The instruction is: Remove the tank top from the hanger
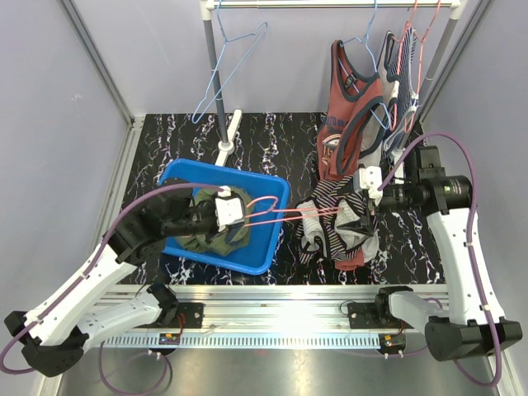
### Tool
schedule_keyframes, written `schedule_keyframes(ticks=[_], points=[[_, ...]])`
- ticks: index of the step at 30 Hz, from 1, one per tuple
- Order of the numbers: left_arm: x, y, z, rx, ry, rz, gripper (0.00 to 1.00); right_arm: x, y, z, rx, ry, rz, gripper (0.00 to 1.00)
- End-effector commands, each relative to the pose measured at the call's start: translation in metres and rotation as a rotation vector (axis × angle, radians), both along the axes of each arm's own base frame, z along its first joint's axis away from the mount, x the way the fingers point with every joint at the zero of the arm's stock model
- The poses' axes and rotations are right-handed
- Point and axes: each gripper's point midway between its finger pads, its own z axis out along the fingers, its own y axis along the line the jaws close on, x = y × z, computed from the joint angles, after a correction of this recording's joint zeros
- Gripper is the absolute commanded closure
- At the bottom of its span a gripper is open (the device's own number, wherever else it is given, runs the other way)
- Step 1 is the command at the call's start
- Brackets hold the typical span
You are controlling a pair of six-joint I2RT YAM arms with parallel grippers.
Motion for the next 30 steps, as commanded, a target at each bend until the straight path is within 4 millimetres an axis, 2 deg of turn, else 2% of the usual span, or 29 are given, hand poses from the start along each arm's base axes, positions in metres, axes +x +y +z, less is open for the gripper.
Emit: schedule_keyframes(ticks=[1,6,10,17,20,23,24,25,27,29,30], points=[[-0.008,-0.009,0.025,-0.051,-0.086,-0.107,1.0,-0.016,0.007,0.006,0.019,0.034,0.077,0.09],[-0.009,-0.015,0.037,-0.088,-0.129,-0.147,1.0,-0.016,0.014,-0.008,-0.008,0.09,0.121,0.1],[-0.009,-0.019,0.039,-0.104,-0.132,-0.159,1.0,-0.025,0.018,-0.026,-0.059,0.121,0.168,0.11],[-0.012,-0.023,0.048,-0.147,-0.146,-0.177,1.0,-0.035,0.018,-0.049,-0.147,0.138,0.228,0.22],[-0.011,-0.023,0.051,-0.157,-0.157,-0.175,1.0,-0.035,0.017,-0.052,-0.167,0.134,0.231,0.32],[-0.01,-0.024,0.049,-0.156,-0.151,-0.17,1.0,-0.033,0.016,-0.053,-0.177,0.135,0.227,0.66],[-0.009,-0.024,0.049,-0.158,-0.153,-0.169,1.0,-0.032,0.016,-0.052,-0.177,0.131,0.223,0.75],[-0.01,-0.024,0.048,-0.16,-0.146,-0.167,1.0,-0.033,0.016,-0.05,-0.173,0.122,0.222,0.92],[-0.008,-0.024,0.049,-0.167,-0.148,-0.154,1.0,-0.033,0.017,-0.047,-0.164,0.113,0.215,1.0],[-0.003,-0.024,0.055,-0.193,-0.162,-0.12,0.98,-0.033,0.019,-0.038,-0.143,0.113,0.183,1.0],[0.004,-0.02,0.056,-0.199,-0.176,-0.069,0.9,-0.033,0.019,-0.036,-0.135,0.12,0.168,1.0]])
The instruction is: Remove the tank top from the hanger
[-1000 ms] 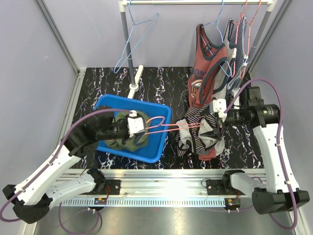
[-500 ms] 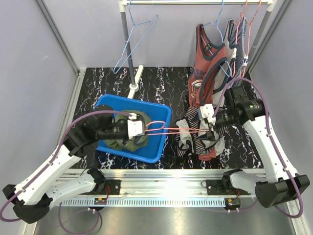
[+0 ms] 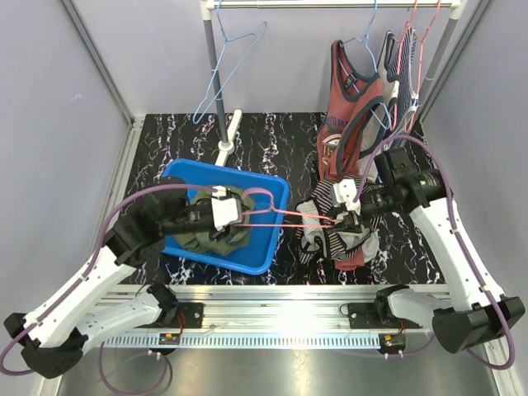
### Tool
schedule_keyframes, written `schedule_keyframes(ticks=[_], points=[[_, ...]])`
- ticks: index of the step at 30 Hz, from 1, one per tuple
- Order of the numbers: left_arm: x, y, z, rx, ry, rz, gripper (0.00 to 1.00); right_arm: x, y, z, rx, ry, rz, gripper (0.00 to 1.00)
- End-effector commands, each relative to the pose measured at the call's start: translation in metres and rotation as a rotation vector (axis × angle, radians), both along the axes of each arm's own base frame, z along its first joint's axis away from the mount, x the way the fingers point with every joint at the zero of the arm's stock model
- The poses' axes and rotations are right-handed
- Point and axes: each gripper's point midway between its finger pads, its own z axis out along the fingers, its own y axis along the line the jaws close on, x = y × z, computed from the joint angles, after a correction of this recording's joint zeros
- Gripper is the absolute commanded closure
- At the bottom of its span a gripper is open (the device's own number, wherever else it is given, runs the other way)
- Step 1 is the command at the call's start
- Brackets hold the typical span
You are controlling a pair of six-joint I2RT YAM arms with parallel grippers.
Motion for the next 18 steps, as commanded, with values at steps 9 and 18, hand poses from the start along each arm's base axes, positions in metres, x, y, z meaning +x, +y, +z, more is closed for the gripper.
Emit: schedule_keyframes(ticks=[9,18], points=[[0.026,0.041,0.077,-0.358,-0.191,0.35,0.01,-0.015,-0.004,0.025,0.128,0.221,-0.29,1.0],[0.02,-0.005,-0.001,-0.231,0.063,0.182,0.01,-0.011,-0.012,0.002,0.053,0.214,-0.315,1.0]])
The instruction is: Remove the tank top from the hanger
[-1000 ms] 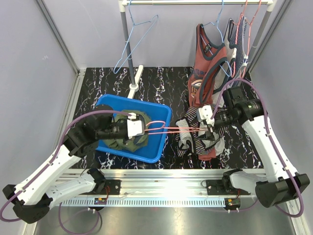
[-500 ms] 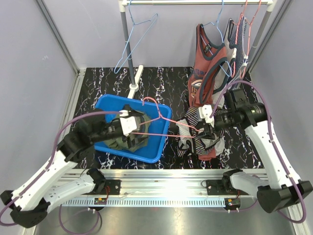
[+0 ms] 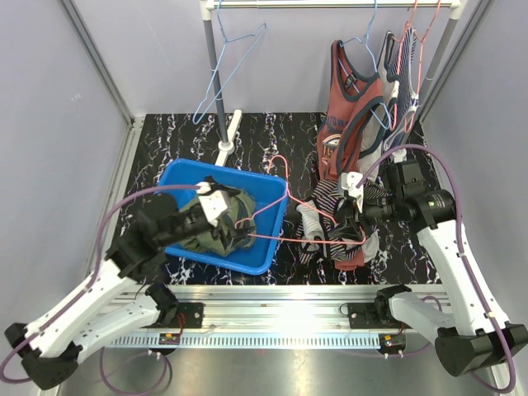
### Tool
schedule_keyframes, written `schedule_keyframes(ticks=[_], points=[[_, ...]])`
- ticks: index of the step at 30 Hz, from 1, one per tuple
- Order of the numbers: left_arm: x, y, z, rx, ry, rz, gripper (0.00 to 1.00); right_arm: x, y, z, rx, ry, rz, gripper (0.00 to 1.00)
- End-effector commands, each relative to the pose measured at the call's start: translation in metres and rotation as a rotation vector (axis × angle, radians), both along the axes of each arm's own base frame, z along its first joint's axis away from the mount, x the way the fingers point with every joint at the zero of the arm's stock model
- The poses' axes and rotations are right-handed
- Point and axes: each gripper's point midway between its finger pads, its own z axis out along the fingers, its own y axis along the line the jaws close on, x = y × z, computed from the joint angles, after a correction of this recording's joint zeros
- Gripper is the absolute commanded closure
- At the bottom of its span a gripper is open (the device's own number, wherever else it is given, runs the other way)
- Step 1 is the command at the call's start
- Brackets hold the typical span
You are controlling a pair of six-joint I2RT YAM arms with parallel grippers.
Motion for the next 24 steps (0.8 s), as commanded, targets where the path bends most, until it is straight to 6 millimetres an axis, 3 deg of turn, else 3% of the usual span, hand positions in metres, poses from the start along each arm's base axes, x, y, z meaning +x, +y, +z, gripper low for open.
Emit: schedule_keyframes(ticks=[1,6,9,17,19,20,23,24], points=[[-0.004,-0.019,-0.014,0.011,0.06,-0.093,0.01,0.003,-0.003,0.003,-0.014,-0.059,0.01,1.0],[0.016,-0.048,-0.046,0.08,0.091,-0.151,0.01,-0.002,-0.003,0.009,-0.003,-0.147,0.059,1.0],[0.032,-0.055,-0.05,0.085,0.101,-0.166,0.01,-0.007,-0.005,0.011,-0.006,-0.209,0.073,1.0],[0.048,-0.08,-0.078,0.103,0.214,-0.279,0.28,-0.015,-0.006,0.01,-0.003,-0.241,0.092,1.0],[0.05,-0.084,-0.077,0.094,0.209,-0.289,0.39,-0.016,-0.006,0.008,-0.001,-0.233,0.093,1.0],[0.051,-0.085,-0.079,0.094,0.213,-0.29,0.62,-0.016,-0.006,0.008,-0.002,-0.233,0.096,1.0],[0.053,-0.086,-0.078,0.09,0.209,-0.286,1.0,-0.018,-0.007,0.006,-0.005,-0.224,0.096,1.0],[0.052,-0.084,-0.076,0.09,0.199,-0.285,1.0,-0.019,-0.007,0.006,-0.004,-0.216,0.096,1.0]])
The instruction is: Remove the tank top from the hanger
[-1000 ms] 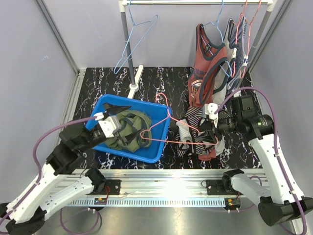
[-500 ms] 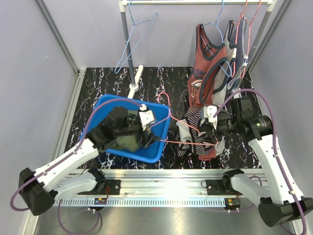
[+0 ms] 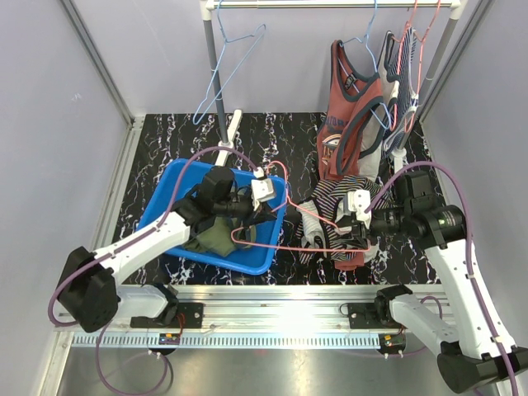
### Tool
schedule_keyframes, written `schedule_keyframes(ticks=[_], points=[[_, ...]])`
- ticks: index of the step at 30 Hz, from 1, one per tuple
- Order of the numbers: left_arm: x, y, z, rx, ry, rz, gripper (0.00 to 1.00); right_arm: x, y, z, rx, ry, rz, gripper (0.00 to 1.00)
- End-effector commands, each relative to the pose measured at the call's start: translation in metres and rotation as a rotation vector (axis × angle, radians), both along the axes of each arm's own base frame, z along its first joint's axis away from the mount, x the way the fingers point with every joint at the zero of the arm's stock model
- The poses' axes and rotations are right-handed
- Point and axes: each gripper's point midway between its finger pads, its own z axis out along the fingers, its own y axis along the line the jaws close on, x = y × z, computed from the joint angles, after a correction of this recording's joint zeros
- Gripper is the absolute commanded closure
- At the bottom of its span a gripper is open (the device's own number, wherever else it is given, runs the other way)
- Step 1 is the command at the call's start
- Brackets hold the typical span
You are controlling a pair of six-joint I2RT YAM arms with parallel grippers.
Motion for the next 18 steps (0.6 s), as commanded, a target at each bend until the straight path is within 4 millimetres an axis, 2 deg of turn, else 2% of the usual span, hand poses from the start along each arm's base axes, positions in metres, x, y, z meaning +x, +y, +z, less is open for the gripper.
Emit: schedule_keyframes(ticks=[1,3,4,6,7,10,13,14,18], points=[[0.004,-0.011,0.044,-0.107,-0.107,-0.04,1.0,-0.004,0.0,0.001,0.006,-0.006,0.013,1.0],[0.003,-0.005,0.05,-0.105,-0.151,-0.024,1.0,-0.003,0.001,0.002,0.019,0.023,-0.006,1.0],[0.003,-0.002,0.049,-0.101,-0.157,-0.012,1.0,-0.003,0.002,0.003,0.028,0.041,-0.02,0.9],[0.006,0.006,0.058,-0.098,-0.217,0.025,1.0,0.0,0.005,0.006,0.058,0.12,-0.07,0.64],[0.003,0.012,0.067,-0.104,-0.247,0.04,1.0,0.0,0.007,0.009,0.068,0.143,-0.083,0.48],[0.002,0.028,0.084,-0.09,-0.325,0.089,1.0,-0.003,0.01,0.008,0.086,0.248,-0.103,0.29],[0.004,0.04,0.092,-0.063,-0.382,0.133,1.0,-0.002,0.009,0.005,0.078,0.276,-0.12,0.25],[0.003,0.044,0.101,-0.071,-0.409,0.146,1.0,-0.001,0.009,0.004,0.075,0.286,-0.127,0.25],[0.0,0.049,0.11,-0.059,-0.433,0.137,1.0,-0.001,0.011,0.003,0.075,0.325,-0.115,0.3]])
